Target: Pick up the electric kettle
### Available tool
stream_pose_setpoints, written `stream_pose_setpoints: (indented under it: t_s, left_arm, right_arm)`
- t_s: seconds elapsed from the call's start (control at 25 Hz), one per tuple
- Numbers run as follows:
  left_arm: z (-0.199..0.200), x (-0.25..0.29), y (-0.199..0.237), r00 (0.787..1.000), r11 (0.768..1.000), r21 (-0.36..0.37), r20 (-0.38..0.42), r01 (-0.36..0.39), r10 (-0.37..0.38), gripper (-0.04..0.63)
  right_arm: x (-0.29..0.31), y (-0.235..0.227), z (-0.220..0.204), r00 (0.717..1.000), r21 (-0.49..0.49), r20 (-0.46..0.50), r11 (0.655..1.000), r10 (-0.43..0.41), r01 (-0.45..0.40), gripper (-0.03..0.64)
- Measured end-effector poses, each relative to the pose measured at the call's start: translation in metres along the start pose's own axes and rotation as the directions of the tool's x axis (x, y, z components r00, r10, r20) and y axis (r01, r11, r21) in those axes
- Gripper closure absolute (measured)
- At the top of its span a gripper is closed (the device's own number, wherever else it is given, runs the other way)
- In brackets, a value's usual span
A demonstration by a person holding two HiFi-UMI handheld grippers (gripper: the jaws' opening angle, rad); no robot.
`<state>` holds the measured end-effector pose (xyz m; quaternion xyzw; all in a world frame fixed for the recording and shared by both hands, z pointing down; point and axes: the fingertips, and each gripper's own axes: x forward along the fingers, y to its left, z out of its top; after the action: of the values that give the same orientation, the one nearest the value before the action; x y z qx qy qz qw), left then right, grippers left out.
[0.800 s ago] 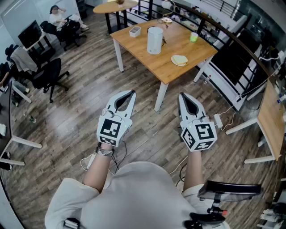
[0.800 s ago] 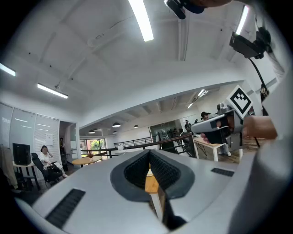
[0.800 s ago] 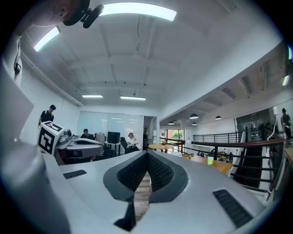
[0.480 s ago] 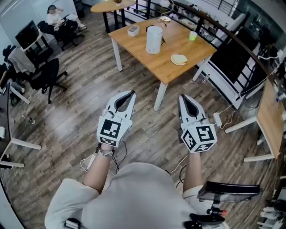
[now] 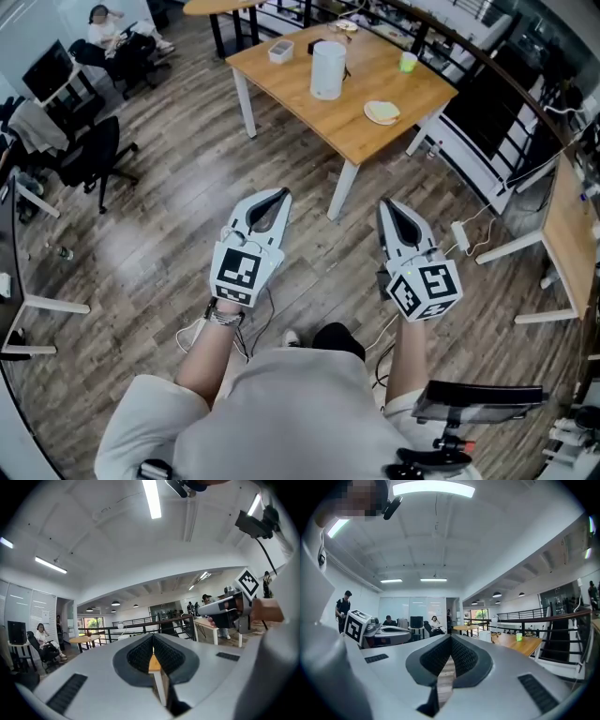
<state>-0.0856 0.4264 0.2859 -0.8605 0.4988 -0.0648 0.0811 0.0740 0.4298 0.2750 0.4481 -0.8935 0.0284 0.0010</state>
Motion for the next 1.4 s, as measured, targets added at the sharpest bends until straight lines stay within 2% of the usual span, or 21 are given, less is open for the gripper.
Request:
stream_pose_setpoints:
  t_s: [0.28, 0.48, 0.76, 1.4]
  left_arm:
    - [-0.014, -0.002, 0.018, 1.000, 1.000, -0.018, -0.012, -0.019, 0.019, 0.586]
    - [-0.019, 0.014, 0.024, 1.000, 1.000, -0.016, -0.005, -0.019, 0.019, 0.586]
    - [-0.027, 0.073, 0.045, 1.000, 0.999, -0.017, -0.006, -0.030, 0.030, 0.586]
    - [-0.012, 0.218, 0.085, 0.999, 0.999, -0.008, 0.003, -0.053, 0.053, 0.586]
  right_arm:
    - [0.020, 0.015, -0.012, 1.000, -0.007, -0.030, 1.000, 0.010, -0.011, 0.606]
    - [0.036, 0.005, -0.018, 0.999, -0.026, -0.038, 1.000, 0.006, -0.007, 0.606]
    - [0.080, -0.049, -0.020, 0.999, -0.025, -0.041, 1.000, 0.000, -0.001, 0.606]
    - [0.174, -0.167, 0.016, 1.000, -0.070, -0.020, 0.998, 0.006, -0.007, 0.606]
